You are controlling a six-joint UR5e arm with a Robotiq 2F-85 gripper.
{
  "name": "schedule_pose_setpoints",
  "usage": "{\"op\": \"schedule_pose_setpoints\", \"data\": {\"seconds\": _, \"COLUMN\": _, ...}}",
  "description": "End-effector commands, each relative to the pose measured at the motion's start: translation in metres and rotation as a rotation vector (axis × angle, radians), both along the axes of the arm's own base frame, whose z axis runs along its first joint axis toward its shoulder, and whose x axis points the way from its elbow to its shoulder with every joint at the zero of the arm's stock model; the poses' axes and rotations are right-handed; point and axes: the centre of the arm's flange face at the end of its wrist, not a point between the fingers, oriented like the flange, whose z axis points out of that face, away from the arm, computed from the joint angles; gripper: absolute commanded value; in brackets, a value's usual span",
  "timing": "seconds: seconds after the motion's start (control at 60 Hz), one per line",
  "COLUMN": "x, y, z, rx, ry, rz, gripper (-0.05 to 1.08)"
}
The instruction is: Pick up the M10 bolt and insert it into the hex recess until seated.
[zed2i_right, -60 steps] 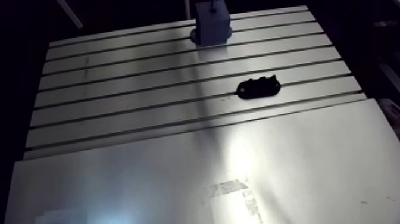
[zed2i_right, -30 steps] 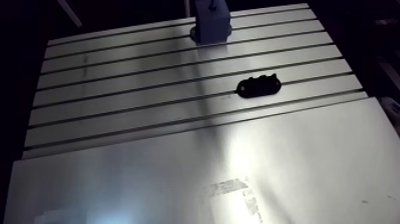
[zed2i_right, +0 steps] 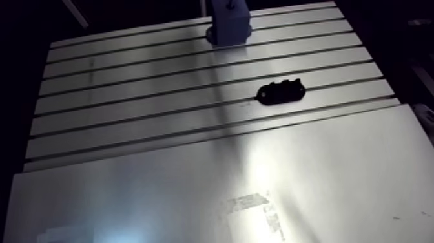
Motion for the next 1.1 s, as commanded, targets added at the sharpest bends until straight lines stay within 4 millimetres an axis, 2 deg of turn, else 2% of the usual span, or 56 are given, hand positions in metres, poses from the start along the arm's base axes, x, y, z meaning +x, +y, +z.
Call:
{"op": "schedule_pose_setpoints", "data": {"seconds": 0.017, "x": -0.0004, "y": 0.0001, "z": -0.0007, "rx": 0.000, "ry": 0.001, "rz": 0.001, "gripper": 0.86}}
{"op": "schedule_pose_setpoints", "data": {"seconds": 1.1, "x": 0.0020, "y": -0.0004, "z": -0.0038, "rx": -0.002, "ry": -0.008, "rz": 0.001, "gripper": 0.86}}
